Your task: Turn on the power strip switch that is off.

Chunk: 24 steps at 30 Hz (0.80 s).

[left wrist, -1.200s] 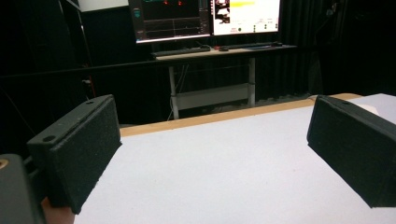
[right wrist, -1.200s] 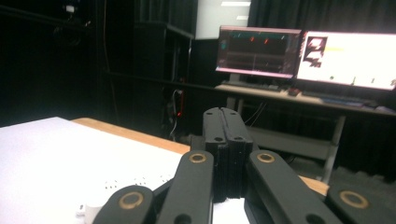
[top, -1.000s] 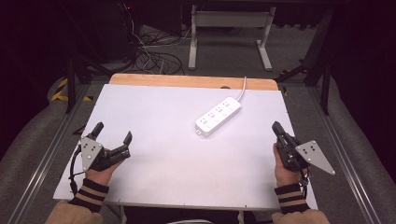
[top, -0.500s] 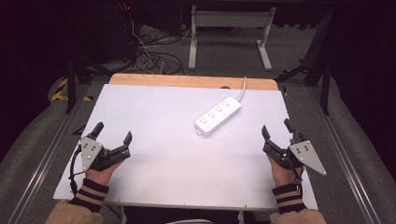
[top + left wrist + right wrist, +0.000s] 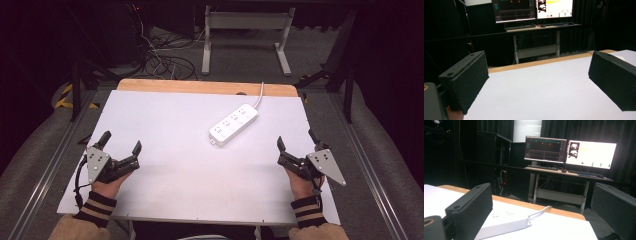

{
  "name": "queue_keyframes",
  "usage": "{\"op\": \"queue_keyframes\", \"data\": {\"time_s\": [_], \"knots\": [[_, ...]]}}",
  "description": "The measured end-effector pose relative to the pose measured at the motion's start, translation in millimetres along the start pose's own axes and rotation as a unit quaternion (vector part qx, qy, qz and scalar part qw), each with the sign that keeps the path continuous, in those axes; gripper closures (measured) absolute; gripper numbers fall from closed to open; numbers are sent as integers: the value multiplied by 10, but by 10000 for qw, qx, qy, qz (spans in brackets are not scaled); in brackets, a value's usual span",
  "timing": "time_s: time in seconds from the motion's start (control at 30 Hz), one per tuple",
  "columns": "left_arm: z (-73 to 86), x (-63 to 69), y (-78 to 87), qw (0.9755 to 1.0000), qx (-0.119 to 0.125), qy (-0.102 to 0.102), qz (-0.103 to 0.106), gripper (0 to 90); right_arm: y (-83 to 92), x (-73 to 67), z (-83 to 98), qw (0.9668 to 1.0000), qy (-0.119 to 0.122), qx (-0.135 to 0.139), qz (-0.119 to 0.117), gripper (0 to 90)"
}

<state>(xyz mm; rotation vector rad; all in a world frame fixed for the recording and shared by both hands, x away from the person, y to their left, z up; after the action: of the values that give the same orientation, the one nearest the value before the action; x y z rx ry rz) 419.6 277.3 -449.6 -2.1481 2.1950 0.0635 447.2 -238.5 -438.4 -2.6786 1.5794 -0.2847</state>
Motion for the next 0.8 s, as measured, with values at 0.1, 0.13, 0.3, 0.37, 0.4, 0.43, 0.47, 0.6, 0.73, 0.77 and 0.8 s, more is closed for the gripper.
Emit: {"op": "queue_keyframes", "data": {"time_s": [0.1,0.13,0.3,0.37,0.4,0.43,0.47,0.6,0.73,0.77,0.8], "knots": [[1,4,0,10000,-4,-2,12,34,2,3,1,10000,-25,-4,7,38],[1,4,0,10000,-6,-5,13,34,1,3,2,10000,-18,-13,1,38],[-1,4,1,10000,3,1,11,34,-5,-5,8,10000,-33,-46,18,35],[-1,6,1,10000,4,3,17,34,-4,3,11,10000,-45,-69,28,36],[-3,7,2,10000,6,3,15,34,-2,5,13,9999,-70,-90,47,36],[-4,6,2,10000,12,-13,13,34,-1,8,14,9999,-63,-94,60,35],[-2,9,2,10000,1,-19,21,34,-1,10,14,9999,-75,-94,61,36],[-7,8,14,10000,19,-6,16,34,1,11,18,9998,-119,-122,78,35],[-10,4,25,10000,20,-40,9,34,5,-1,11,9998,-95,-128,72,36],[-11,4,25,10000,25,-46,7,34,4,-4,8,9999,-86,-124,60,36],[-11,5,25,10000,25,-44,7,34,2,-10,6,9999,-80,-117,49,37]]}}
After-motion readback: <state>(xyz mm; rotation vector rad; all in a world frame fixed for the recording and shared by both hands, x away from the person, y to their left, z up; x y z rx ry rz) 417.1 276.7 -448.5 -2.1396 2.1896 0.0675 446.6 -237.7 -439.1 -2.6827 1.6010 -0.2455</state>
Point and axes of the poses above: each handheld gripper's, and its own axes: y roughly backward along the jaws, z roughly out of its underside, x roughly to its right, the point moved 2 cm from there along -y, roughly forward along the jaws, and after that the axes turned 14 degrees about -z, right-handed, at the moved point
